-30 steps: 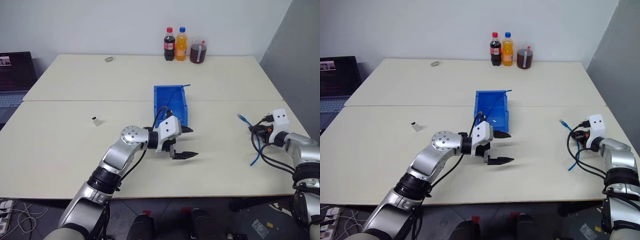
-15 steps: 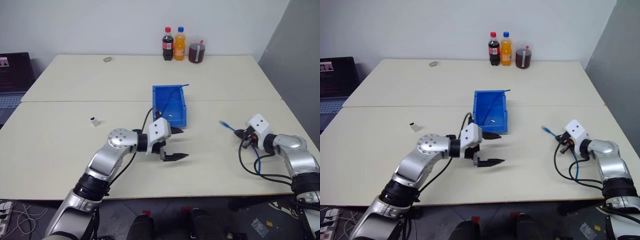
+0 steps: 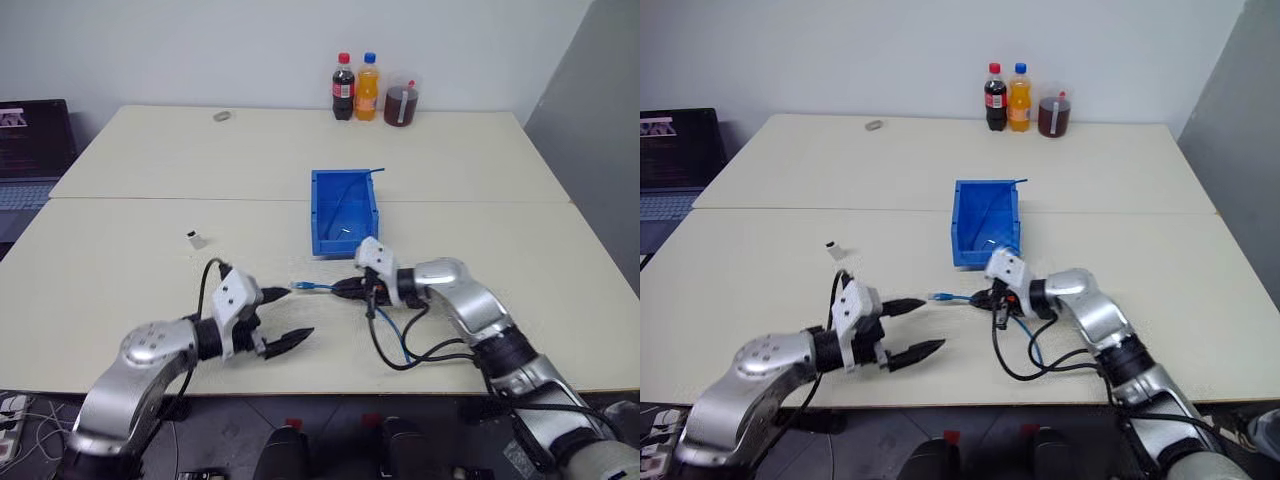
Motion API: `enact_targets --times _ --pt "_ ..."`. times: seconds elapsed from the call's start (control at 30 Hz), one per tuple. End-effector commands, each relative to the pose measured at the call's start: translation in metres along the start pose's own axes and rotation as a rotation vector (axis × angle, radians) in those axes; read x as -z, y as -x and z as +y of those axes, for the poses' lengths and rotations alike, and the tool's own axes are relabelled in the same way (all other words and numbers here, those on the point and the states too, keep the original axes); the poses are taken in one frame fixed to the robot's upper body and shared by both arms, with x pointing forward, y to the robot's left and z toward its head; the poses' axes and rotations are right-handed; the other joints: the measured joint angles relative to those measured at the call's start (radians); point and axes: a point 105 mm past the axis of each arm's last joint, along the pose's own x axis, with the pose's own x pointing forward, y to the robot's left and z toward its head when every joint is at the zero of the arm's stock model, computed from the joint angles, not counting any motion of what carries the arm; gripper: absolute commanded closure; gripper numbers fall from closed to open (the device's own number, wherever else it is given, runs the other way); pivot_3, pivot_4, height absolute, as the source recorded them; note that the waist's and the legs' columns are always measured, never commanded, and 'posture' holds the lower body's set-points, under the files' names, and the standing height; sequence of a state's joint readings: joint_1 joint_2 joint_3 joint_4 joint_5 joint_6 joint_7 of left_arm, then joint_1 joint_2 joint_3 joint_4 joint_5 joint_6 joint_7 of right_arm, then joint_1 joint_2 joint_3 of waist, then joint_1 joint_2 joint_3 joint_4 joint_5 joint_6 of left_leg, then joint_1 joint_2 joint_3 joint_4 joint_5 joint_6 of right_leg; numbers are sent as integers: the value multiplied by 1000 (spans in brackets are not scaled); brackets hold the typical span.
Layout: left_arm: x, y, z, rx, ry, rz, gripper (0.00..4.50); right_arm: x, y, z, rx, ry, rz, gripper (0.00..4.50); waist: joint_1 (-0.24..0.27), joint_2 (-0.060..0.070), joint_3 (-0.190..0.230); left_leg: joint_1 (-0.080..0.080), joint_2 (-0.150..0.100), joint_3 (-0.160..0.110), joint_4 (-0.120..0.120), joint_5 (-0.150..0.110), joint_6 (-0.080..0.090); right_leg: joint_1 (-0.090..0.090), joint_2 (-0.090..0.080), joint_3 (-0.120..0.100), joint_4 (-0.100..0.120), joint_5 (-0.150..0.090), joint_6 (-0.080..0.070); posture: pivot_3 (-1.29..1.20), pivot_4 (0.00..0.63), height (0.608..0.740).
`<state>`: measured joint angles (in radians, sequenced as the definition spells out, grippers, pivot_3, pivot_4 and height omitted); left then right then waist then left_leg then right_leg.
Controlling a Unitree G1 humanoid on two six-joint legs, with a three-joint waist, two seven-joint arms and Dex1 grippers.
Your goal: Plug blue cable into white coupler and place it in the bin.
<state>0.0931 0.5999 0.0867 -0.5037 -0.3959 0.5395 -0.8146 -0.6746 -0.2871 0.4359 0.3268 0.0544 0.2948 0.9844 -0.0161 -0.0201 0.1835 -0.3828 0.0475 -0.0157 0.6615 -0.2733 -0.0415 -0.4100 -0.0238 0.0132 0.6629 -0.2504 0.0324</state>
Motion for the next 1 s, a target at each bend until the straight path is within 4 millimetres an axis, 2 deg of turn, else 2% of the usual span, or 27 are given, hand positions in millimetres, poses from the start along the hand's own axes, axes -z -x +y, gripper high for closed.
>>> enact_targets --times 0.03,0.17,0.23,0.27,0.47,0.63,0.8,0.9,1.0 --pt "-9 8 -13 -89 -2 -56 0 3 -7 -2 -3 45 19 4474 -1 0 0 0 0 1 0 0 0 0 0 1 0 0 0 0 150 740" --pt "0 16 -16 -161 -3 -31 0 3 -9 4 -50 41 11 4474 -11 -1 -1 2 0 1 0 0 0 1 0 1 1 0 -1 0 150 740" --pt "0 17 -15 -178 -14 -26 0 3 -9 7 -70 28 6 4010 -10 -1 -1 2 0 0 0 0 0 1 1 0 2 0 -2 0 150 740" --pt "-1 16 -14 -184 -17 -29 0 4 -9 9 -91 23 7 3950 -10 -1 -1 2 0 -1 -1 0 0 1 1 0 2 0 -2 0 150 740" --pt "-4 16 -5 -193 -45 -30 0 0 -9 13 -103 18 -11 2507 -12 -1 -1 2 0 -1 -1 0 0 1 1 0 2 0 -2 0 150 740" --pt "-6 19 12 -146 -112 5 0 -7 10 11 -58 -26 -46 1432 -9 -1 -1 2 0 -2 -1 0 0 0 1 -1 2 0 -2 0 150 740" --pt "-11 13 38 -7 -219 54 0 -21 48 22 -45 -64 -91 1432 2 0 0 0 0 -2 0 0 0 0 1 -2 1 0 -2 0 150 740" --pt "-2 -1 48 131 -291 106 0 -29 71 31 -23 -56 -112 1432 5 1 0 0 0 -1 -1 0 0 -1 1 -1 0 0 -2 0 150 740" --pt "7 -10 56 214 -310 151 0 -35 86 38 -1 -48 -120 1432 4 0 0 0 0 -1 -1 0 0 -1 2 -1 0 -1 -1 0 150 740"
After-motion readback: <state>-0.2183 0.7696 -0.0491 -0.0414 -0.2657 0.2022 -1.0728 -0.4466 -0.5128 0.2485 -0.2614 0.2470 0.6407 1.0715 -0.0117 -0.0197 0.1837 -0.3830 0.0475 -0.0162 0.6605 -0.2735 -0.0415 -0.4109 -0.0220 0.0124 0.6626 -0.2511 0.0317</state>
